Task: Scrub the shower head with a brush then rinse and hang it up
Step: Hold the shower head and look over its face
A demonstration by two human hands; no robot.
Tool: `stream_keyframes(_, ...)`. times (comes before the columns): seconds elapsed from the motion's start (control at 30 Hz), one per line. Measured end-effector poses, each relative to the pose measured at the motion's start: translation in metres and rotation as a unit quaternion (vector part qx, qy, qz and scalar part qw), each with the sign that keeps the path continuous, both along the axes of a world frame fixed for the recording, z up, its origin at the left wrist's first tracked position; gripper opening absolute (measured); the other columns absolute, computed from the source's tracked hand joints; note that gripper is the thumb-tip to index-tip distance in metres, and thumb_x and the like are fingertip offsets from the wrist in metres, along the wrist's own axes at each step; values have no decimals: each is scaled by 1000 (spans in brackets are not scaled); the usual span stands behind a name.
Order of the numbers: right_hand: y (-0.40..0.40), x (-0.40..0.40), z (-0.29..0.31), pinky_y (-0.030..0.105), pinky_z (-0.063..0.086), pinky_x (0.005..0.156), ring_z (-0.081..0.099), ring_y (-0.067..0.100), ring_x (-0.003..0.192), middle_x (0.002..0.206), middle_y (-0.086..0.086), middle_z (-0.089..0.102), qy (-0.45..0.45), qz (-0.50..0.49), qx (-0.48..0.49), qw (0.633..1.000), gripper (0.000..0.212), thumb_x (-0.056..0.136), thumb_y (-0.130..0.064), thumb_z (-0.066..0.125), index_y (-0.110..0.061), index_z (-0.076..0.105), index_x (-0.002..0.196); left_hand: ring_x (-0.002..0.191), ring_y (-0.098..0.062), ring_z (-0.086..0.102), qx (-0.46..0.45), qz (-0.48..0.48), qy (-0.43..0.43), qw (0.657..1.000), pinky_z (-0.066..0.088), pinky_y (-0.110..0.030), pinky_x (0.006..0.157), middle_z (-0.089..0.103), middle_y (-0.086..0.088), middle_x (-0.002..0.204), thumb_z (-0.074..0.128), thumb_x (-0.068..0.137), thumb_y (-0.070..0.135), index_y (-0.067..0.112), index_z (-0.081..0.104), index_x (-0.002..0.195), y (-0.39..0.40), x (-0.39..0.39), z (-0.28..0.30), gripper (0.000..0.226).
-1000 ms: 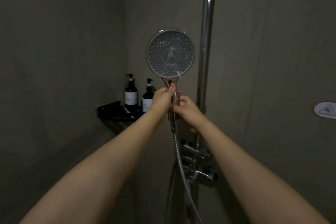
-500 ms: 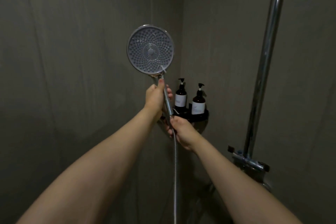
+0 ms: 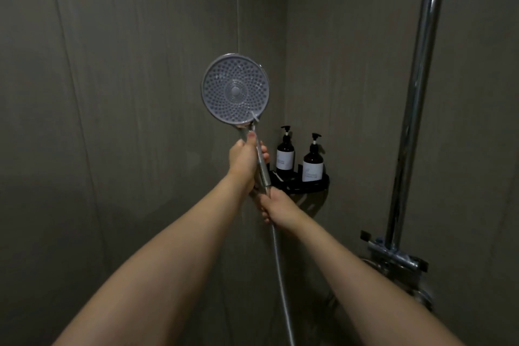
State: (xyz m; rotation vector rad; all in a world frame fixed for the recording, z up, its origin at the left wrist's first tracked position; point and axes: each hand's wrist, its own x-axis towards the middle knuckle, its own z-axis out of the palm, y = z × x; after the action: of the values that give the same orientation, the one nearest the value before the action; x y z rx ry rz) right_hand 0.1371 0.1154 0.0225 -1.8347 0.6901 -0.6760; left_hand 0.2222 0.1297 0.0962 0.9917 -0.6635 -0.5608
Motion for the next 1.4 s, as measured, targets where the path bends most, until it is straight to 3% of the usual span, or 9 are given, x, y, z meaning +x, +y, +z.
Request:
stream_keyframes(0.1,-8,3,-9,26,44,70,56,17,86,94,5,58,16,-107,-124,986,15,94,-12,43,-10,53,106,53,-14,55,-8,40,-13,999,48,-25,56,55,-4,63,48,95,29,14,39,69,-7,-7,1,31)
stream_keyframes(0.33,-22,-16,-6,19,40,53,51,7,61,69,-6,66,-153,68,163,972,27,99,-17,37,-20,61,87,42,-8,52,-35,-15,24,999,46,-14,40,53,-5,61,47,96,27,13,43,73,-7,-10,2,27)
stream_keyframes(0.57,-27,-22,-8,20,42,52,56,7,63,74,0,59,-132,-39,43,990,10,91,-10,53,-17,48,87,39,-3,55,-45,-27,43,998,49,-17,46,55,-3,63,46,96,28,12,47,76,-12,-13,-2,25)
stream_keyframes(0.73,-30,-26,-13,24,39,59,57,9,71,69,-7,70,-180,53,165,968,24,99,-20,36,-19,59,93,37,-3,54,-51,-54,47,996,48,-15,43,53,-3,60,46,96,27,11,45,79,-9,-15,-3,23)
stream_keyframes(0.9,-30,-25,-12,18,45,51,62,1,61,79,0,63,-165,17,133,977,8,93,-14,50,-17,56,90,38,-4,54,-48,-60,41,996,48,-15,43,54,-4,63,45,97,28,11,45,80,-7,-17,-3,24)
stream_keyframes(1.03,-30,-28,-12,24,43,64,67,10,79,83,-2,73,-206,67,218,952,28,99,-27,36,-17,63,100,37,-5,53,-46,-63,34,996,47,-14,42,53,-5,63,46,96,28,11,46,78,-2,-17,-2,25)
stream_keyframes(1.17,-25,-27,-12,21,46,61,65,8,78,89,1,68,-194,45,171,965,10,94,-18,50,-17,60,95,39,-5,52,-63,-70,42,995,48,-15,43,51,-5,64,44,97,27,10,45,79,2,-16,1,25)
stream_keyframes(1.3,-26,-27,-12,29,47,78,64,15,97,101,3,69,-227,68,235,943,35,99,-33,33,-14,59,112,46,-9,51,-67,-76,41,994,47,-16,44,50,-5,64,44,97,27,10,44,80,5,-15,1,24)
stream_keyframes(1.4,-26,-26,-14,25,50,73,67,11,86,96,5,67,-205,50,199,957,20,97,-19,44,-15,63,97,41,-5,52,-63,-75,43,994,48,-15,44,51,-5,64,44,97,27,10,45,81,5,-15,-1,24)
